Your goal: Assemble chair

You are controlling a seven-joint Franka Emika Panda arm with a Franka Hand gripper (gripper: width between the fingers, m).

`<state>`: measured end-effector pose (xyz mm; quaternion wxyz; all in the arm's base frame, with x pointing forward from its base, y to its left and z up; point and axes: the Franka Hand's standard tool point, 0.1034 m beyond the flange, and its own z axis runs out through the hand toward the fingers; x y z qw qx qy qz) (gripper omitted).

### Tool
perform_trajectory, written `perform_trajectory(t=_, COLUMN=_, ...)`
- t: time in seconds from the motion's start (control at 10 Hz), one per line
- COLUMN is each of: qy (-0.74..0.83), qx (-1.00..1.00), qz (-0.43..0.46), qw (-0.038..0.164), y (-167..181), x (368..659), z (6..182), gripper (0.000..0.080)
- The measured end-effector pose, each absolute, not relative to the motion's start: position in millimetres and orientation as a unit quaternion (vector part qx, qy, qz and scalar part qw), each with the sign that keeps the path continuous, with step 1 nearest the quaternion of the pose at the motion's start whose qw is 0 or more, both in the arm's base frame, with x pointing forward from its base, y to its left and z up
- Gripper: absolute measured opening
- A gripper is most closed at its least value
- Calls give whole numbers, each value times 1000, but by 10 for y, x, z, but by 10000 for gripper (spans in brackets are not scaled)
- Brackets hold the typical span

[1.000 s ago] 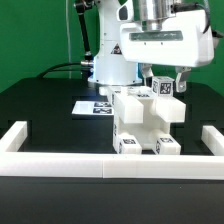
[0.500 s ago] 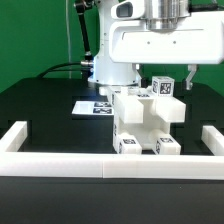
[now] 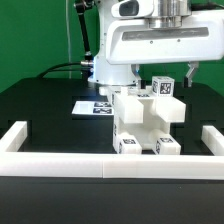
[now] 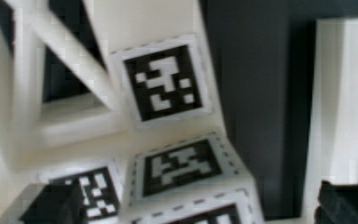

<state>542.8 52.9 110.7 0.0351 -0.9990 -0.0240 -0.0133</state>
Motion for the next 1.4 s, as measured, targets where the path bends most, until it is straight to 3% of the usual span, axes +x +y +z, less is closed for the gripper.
perform_trajectory(t=0.2, qy=-29, qx=-999, qz=-13, qw=34, y=528, x=5429, z=1107, gripper=622)
perform_trajectory(t=0.4, qy=-29, qx=-999, qz=-13, qw=34, y=527, x=5428, z=1107, gripper=281)
perform_trajectory(t=0.7, qy=-20, qx=-999, qz=-13, qw=34, y=528, x=5428, z=1107, gripper=285)
perform_trajectory(t=1.2, qy=198, qx=-979, qz=-8, qw=38, y=589, x=5427, z=1104, gripper=285)
perform_trajectory(t=1.4, qy=301, qx=-952, qz=-7, qw=49, y=602, x=5440, z=1106, gripper=285)
